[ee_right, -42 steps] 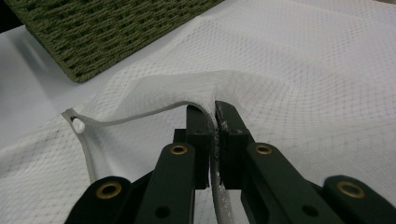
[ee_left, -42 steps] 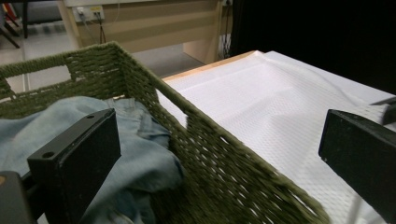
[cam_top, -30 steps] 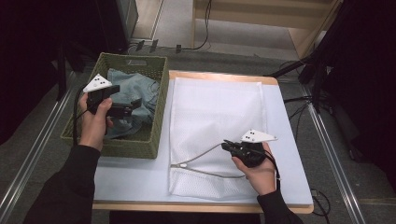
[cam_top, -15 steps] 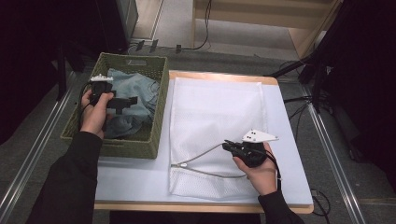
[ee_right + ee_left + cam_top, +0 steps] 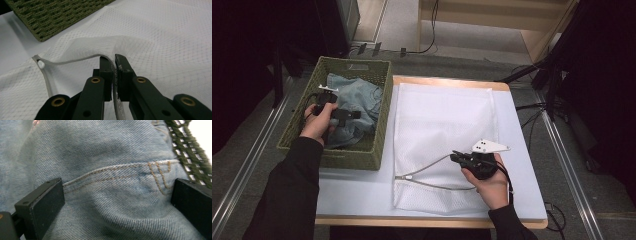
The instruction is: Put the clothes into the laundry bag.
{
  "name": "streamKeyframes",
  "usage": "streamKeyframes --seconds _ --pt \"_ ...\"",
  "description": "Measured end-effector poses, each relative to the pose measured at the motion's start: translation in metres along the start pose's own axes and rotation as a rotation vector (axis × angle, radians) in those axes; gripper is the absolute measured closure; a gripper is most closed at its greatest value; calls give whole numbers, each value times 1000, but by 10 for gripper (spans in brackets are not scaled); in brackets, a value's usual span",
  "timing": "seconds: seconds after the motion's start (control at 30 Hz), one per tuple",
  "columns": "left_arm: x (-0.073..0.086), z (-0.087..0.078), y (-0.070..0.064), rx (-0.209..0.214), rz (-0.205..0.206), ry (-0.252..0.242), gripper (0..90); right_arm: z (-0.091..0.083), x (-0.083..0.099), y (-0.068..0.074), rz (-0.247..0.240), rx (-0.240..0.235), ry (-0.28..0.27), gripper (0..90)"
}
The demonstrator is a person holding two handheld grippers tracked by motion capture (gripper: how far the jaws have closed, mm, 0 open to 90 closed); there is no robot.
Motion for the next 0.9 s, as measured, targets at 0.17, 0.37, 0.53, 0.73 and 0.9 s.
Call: streamKeyframes --seconds 0.17,0.37,0.53,0.73,0.9 --pt "2 5 5 -27 -22 6 0 0 1 -1 -4 1 7 856" --pt "8 14 4 -63 -15 71 0 -1 2 -1 -5 -1 11 852" --pt "11 19 3 -71 -3 107 0 -2 2 -2 -2 -2 10 850" --pt "11 22 2 -77 -35 102 0 -1 4 -2 0 0 16 848" --pt "11 23 0 -86 -47 126 0 1 4 -1 0 -1 22 848"
Point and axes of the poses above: each handheld gripper's, and its own axes: z roughly forward along the jaws, x roughly out of its underside, y roughly to its left, the point moved 4 cm from there along z, roughly forward along the jaws, and after that the axes turned 3 degrees about z, right-handed, at the moved point
